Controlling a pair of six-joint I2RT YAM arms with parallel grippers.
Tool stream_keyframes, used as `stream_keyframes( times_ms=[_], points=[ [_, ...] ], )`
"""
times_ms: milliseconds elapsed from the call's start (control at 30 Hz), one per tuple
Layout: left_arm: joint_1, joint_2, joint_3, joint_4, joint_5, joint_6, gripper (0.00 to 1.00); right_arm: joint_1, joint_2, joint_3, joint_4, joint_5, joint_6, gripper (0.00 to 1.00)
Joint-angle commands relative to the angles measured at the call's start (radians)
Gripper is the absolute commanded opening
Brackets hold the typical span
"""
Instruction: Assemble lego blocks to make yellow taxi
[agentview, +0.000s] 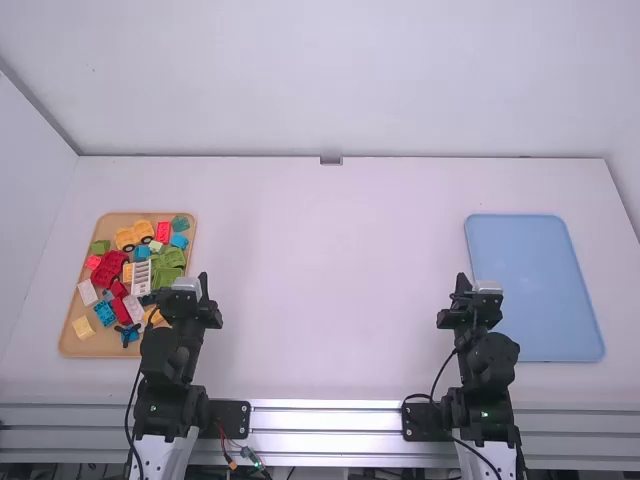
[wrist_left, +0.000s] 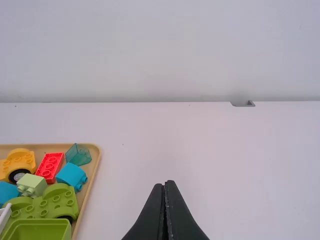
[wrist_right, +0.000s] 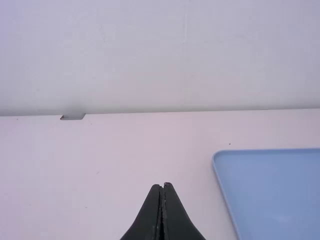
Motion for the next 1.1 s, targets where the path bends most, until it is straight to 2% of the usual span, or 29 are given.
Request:
stream_keyframes(
  times_ms=[0, 333, 600, 1067],
  points=[
    [0.000, 0.000, 0.000, 0.000, 0.000, 0.000, 0.00, 0.000, 0.000, 0.000, 0.000, -0.001, 0.000, 0.01],
    [0.001, 0.046, 0.042, -0.010, -0.013, 0.000, 0.05, -0.001, 0.039, 0.034, -0.006, -0.007, -0.009, 0.05],
    [0.012, 0.161, 0.147, -0.043, -0.038, 0.000, 0.14, -0.002, 0.135, 0.111, -0.016, -0.019, -0.025, 0.14],
    [0.039, 0.466, 0.421, -0.113, -0.187, -0.002, 0.38, -0.005, 0.429, 0.314, -0.004, -0.052, -0.018, 0.39]
  ],
)
